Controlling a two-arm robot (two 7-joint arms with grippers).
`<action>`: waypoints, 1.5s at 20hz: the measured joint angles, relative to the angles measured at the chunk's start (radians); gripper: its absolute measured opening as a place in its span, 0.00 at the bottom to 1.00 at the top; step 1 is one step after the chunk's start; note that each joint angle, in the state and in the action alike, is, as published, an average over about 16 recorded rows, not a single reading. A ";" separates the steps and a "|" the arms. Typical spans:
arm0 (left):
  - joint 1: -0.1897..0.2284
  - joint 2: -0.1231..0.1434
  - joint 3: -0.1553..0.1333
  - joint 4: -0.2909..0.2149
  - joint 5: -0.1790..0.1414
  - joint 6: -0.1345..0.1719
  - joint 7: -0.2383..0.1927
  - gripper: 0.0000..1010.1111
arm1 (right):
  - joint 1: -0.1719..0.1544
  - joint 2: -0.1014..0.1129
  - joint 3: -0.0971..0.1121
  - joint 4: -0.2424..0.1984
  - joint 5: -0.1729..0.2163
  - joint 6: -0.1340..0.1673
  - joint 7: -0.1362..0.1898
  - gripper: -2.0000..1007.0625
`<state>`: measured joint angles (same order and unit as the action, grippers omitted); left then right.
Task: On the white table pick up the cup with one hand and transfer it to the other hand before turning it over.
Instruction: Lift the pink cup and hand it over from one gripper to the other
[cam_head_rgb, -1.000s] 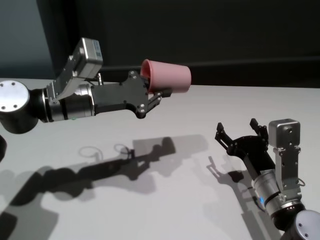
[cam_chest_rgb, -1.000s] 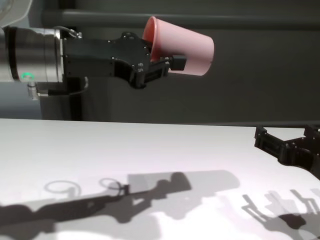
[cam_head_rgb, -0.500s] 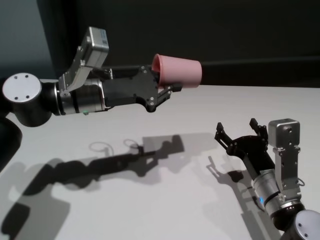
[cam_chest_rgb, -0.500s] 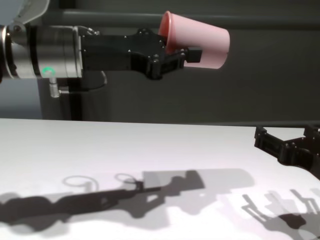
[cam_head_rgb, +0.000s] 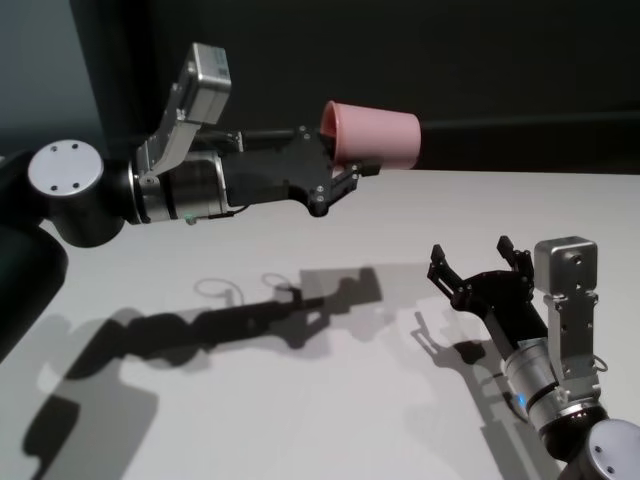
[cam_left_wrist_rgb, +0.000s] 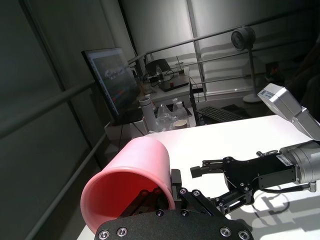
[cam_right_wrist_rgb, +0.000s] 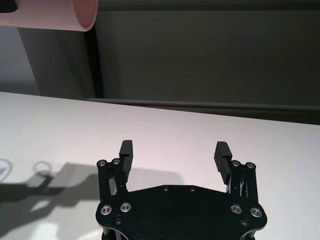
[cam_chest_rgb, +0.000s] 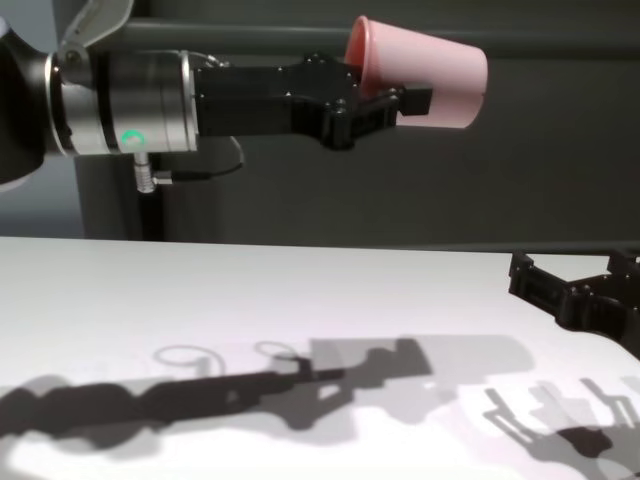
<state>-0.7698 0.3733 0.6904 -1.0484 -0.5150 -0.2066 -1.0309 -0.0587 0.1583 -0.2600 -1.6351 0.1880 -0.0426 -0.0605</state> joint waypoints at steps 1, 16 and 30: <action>-0.002 -0.003 0.001 0.005 -0.002 0.000 -0.002 0.04 | 0.000 0.000 0.000 0.000 0.000 0.000 0.000 0.99; -0.009 -0.011 0.009 0.021 -0.008 0.006 -0.003 0.04 | 0.000 0.000 0.000 0.000 0.000 0.000 0.000 0.99; -0.008 -0.010 0.009 0.018 -0.006 0.003 -0.003 0.04 | 0.000 0.000 0.000 0.000 0.000 0.000 0.000 0.99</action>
<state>-0.7775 0.3637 0.6991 -1.0308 -0.5205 -0.2036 -1.0341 -0.0587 0.1583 -0.2600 -1.6351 0.1880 -0.0426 -0.0605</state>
